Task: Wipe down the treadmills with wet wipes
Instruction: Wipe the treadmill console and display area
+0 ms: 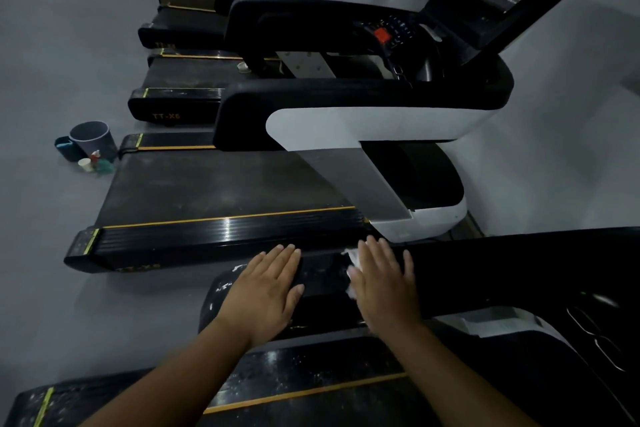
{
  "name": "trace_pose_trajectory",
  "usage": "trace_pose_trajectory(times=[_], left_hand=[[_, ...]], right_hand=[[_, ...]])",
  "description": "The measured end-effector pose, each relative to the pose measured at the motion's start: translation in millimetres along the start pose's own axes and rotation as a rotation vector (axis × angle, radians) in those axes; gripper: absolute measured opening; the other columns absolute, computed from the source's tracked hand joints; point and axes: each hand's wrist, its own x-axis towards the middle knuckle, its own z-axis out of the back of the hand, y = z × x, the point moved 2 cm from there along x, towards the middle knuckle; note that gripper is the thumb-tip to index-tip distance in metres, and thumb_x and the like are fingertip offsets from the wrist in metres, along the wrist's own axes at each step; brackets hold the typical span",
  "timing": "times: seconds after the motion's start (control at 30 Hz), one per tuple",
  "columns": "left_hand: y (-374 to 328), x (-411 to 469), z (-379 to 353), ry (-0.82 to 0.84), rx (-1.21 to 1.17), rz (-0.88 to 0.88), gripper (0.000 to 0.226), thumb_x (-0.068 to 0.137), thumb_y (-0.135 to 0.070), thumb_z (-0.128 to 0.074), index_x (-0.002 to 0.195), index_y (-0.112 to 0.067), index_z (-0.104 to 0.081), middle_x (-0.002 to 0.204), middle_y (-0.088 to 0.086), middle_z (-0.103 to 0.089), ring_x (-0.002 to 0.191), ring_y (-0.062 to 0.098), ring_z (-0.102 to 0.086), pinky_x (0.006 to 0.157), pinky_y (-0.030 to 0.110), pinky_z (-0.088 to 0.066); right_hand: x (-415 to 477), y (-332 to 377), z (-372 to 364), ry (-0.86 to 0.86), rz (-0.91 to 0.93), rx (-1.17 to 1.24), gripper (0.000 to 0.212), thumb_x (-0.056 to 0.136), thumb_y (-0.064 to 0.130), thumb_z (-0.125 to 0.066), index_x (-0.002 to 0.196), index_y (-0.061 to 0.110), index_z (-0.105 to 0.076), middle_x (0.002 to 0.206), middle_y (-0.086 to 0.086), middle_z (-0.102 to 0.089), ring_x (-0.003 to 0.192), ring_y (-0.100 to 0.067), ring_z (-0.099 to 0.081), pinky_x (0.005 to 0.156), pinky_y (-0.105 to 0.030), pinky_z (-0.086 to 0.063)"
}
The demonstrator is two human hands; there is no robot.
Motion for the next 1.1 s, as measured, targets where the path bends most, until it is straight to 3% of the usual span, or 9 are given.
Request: trace_pose_trajectory(times=[0.1, 0.23, 0.4, 0.5, 0.6, 0.7, 0.83, 1.0, 1.1], left_hand=[[-2, 0, 0, 0.010, 0.003, 0.005, 0.061, 0.102, -0.046, -0.033, 0.145, -0.008, -0.053, 0.147, 0.009, -0.055, 0.136, 0.025, -0.053, 0.114, 0.035, -0.023], [10, -6, 1, 0.018, 0.035, 0.005, 0.064, 0.101, -0.050, -0.033, 0.143, -0.007, -0.055, 0.148, 0.011, -0.054, 0.137, 0.026, -0.051, 0.113, 0.038, -0.025], [21, -23, -3, 0.006, -0.001, 0.080, 0.064, 0.101, -0.049, -0.033, 0.145, -0.007, -0.052, 0.149, 0.011, -0.053, 0.140, 0.028, -0.048, 0.114, 0.038, -0.025], [18, -24, 1, 0.018, -0.015, 0.081, 0.063, 0.102, -0.049, -0.032, 0.145, -0.008, -0.053, 0.149, 0.010, -0.054, 0.139, 0.027, -0.049, 0.114, 0.037, -0.023], [20, -24, 1, -0.001, -0.024, 0.075, 0.062, 0.102, -0.049, -0.032, 0.145, -0.008, -0.053, 0.149, 0.010, -0.054, 0.139, 0.027, -0.049, 0.115, 0.037, -0.023], [19, -24, 0, -0.004, -0.020, 0.080, 0.063, 0.101, -0.048, -0.034, 0.145, -0.007, -0.053, 0.148, 0.010, -0.055, 0.139, 0.027, -0.049, 0.114, 0.038, -0.023], [19, -23, -2, 0.007, -0.038, 0.083, 0.063, 0.101, -0.048, -0.034, 0.145, -0.007, -0.052, 0.149, 0.010, -0.054, 0.140, 0.028, -0.048, 0.115, 0.038, -0.023], [19, -24, 0, -0.004, -0.034, 0.072, 0.062, 0.103, -0.048, -0.033, 0.144, -0.007, -0.053, 0.147, 0.009, -0.055, 0.139, 0.027, -0.049, 0.115, 0.038, -0.024], [18, -25, 1, 0.005, -0.049, 0.090, 0.062, 0.103, -0.048, -0.033, 0.143, -0.007, -0.054, 0.146, 0.009, -0.057, 0.137, 0.027, -0.051, 0.115, 0.041, -0.038]], right_hand=[[3, 38, -5, 0.030, 0.035, 0.008, 0.057, 0.102, 0.046, -0.039, 0.153, 0.020, -0.039, 0.162, -0.003, -0.034, 0.153, -0.023, -0.022, 0.121, -0.055, -0.011], [-36, 21, -5, -0.016, 0.296, -0.047, 0.056, 0.099, 0.045, -0.034, 0.146, 0.020, -0.050, 0.157, -0.001, -0.041, 0.145, -0.021, -0.040, 0.115, -0.052, -0.028], [1, 13, 0, 0.022, -0.040, -0.025, 0.063, 0.100, 0.050, -0.019, 0.148, 0.020, -0.047, 0.158, -0.002, -0.041, 0.148, -0.022, -0.033, 0.118, -0.057, -0.023], [-6, 64, -8, 0.048, 0.101, -0.068, 0.058, 0.100, 0.046, -0.041, 0.152, 0.021, -0.039, 0.162, -0.003, -0.033, 0.152, -0.025, -0.024, 0.120, -0.057, -0.018], [-38, 62, -9, -0.014, 0.302, -0.036, 0.056, 0.098, 0.046, -0.037, 0.148, 0.021, -0.044, 0.158, -0.002, -0.040, 0.147, -0.023, -0.035, 0.115, -0.052, -0.027], [-29, 31, -2, -0.047, 0.176, -0.076, 0.059, 0.097, 0.046, -0.030, 0.144, 0.016, -0.050, 0.153, -0.004, -0.047, 0.141, -0.023, -0.045, 0.112, -0.057, -0.035], [7, 60, -2, 0.112, -0.016, -0.062, 0.063, 0.102, 0.050, -0.018, 0.154, 0.020, -0.037, 0.162, -0.002, -0.033, 0.152, -0.025, -0.021, 0.121, -0.057, -0.012], [-17, 87, 9, 0.180, 0.177, 0.097, 0.084, 0.087, 0.056, 0.002, 0.160, 0.021, -0.019, 0.169, -0.001, -0.012, 0.156, -0.019, -0.001, 0.124, -0.046, 0.004], [-18, 64, 25, 0.200, 0.321, 0.164, 0.078, 0.087, 0.046, -0.010, 0.160, 0.021, -0.021, 0.167, -0.001, -0.018, 0.155, -0.018, -0.011, 0.125, -0.045, -0.009]])
